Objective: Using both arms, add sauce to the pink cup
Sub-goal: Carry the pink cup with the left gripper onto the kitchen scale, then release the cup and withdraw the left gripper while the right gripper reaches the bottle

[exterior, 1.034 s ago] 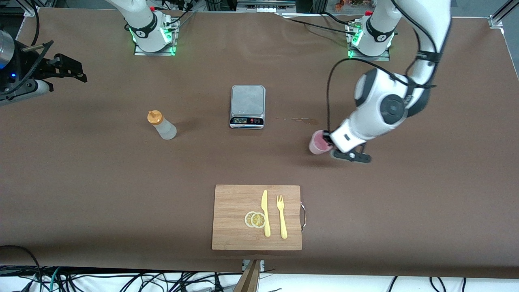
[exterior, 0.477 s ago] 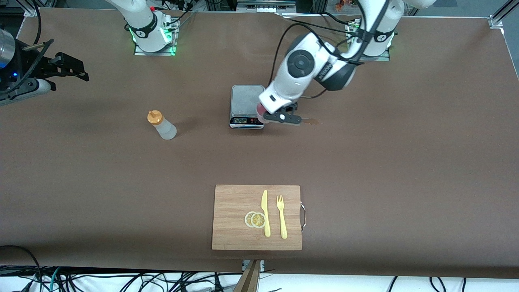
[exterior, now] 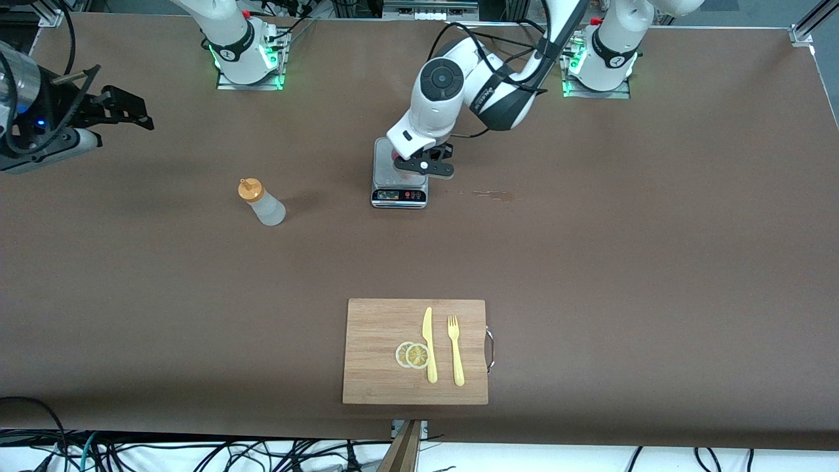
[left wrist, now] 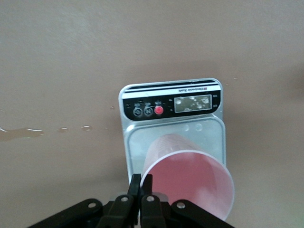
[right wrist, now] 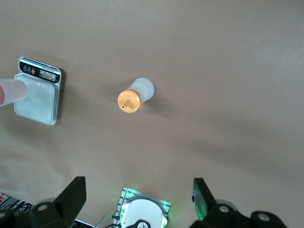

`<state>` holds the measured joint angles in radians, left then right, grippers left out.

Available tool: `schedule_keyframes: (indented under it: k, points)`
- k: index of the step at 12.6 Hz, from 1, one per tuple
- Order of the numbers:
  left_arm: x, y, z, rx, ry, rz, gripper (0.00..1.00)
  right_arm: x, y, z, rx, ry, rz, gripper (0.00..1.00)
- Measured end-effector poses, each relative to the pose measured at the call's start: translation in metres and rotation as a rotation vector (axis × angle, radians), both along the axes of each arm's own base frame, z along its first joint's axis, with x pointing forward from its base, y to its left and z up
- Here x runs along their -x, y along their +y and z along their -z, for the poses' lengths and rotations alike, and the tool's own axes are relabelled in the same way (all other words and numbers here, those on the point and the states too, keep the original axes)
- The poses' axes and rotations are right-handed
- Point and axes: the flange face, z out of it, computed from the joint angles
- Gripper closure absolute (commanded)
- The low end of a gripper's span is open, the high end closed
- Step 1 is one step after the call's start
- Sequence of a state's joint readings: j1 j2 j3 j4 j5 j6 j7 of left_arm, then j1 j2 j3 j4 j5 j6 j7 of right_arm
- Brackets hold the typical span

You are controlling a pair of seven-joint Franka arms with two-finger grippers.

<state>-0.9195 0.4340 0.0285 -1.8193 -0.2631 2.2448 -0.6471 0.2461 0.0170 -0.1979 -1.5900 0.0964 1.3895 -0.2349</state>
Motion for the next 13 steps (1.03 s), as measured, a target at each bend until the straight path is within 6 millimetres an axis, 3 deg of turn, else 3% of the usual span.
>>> schedule_keyframes:
  k: [5,6,8,9,11,13]
  points:
    - [0.012,-0.01,0.023,-0.019,0.007,0.007,1.0,0.008,-0.002,0.023,-0.051,0.009,-0.104,0.0]
    - [0.013,-0.011,0.025,-0.021,0.008,0.009,0.85,0.008,-0.004,0.032,-0.093,0.009,-0.163,0.0]
    - [0.013,-0.012,0.027,-0.02,0.005,0.008,0.12,0.008,-0.012,0.057,-0.181,0.005,-0.288,0.0]
    - [0.011,-0.011,0.027,-0.021,0.004,0.005,0.0,0.008,-0.018,0.069,-0.222,0.0,-0.339,0.0]
    - [0.003,-0.008,0.023,-0.017,-0.006,-0.009,0.0,0.009,-0.033,0.093,-0.318,-0.01,-0.435,0.0]
    - [-0.016,0.0,0.002,0.001,0.003,-0.051,0.0,0.009,-0.055,0.121,-0.447,-0.033,-0.533,0.0]
